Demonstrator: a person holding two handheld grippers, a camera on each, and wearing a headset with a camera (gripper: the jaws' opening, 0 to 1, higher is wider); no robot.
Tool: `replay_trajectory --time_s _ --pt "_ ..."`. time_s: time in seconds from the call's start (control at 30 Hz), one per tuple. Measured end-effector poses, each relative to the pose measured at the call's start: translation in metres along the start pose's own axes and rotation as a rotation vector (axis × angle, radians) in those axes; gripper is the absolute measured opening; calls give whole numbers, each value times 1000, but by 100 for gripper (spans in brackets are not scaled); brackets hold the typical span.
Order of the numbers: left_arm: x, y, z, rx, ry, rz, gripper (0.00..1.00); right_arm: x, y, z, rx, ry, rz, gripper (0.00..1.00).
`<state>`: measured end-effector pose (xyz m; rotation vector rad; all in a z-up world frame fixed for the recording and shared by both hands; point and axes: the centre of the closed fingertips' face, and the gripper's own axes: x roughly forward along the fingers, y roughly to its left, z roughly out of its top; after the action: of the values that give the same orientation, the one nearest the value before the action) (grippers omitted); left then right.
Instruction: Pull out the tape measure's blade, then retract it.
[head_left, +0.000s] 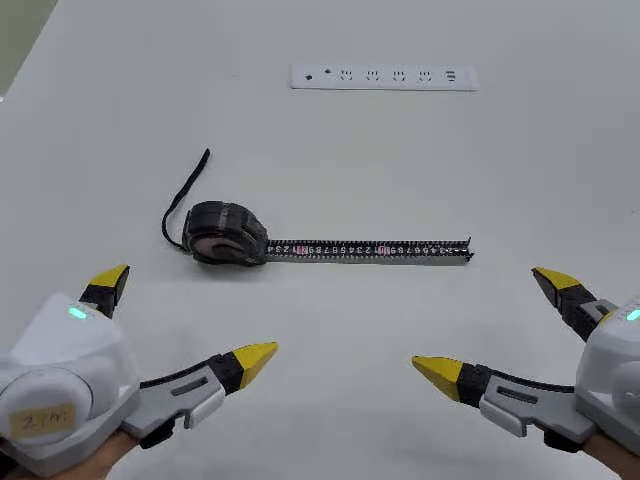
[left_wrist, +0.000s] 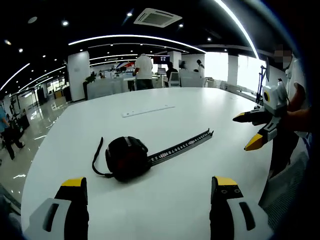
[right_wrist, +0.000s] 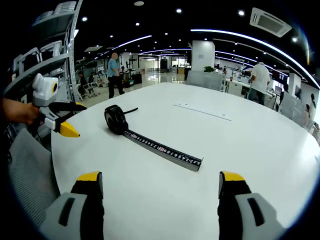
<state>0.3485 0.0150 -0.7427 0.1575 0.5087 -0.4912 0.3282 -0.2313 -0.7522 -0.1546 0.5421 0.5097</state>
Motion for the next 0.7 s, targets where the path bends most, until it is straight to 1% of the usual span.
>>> replay_trajectory --time_s 0.13,0.27,0.4,0.53,0.63,0.7 --pt "0 1 1 -27 1 27 100 -2 0 -3 5 18 -24 98" --pt "-2 1 4 -31 -4 52 100 -4 3 -1 14 15 -35 97" --pt "-1 -1 3 -29 -3 58 100 -4 5 -2 21 19 -35 96" --pt "-2 2 3 -31 0 90 100 -4 7 -4 19 29 -33 96" --pt "-3 3 1 -27 7 105 100 -4 7 -4 23 31 -35 95" --pt "-2 2 -1 -34 13 106 100 -4 7 -5 23 35 -33 95"
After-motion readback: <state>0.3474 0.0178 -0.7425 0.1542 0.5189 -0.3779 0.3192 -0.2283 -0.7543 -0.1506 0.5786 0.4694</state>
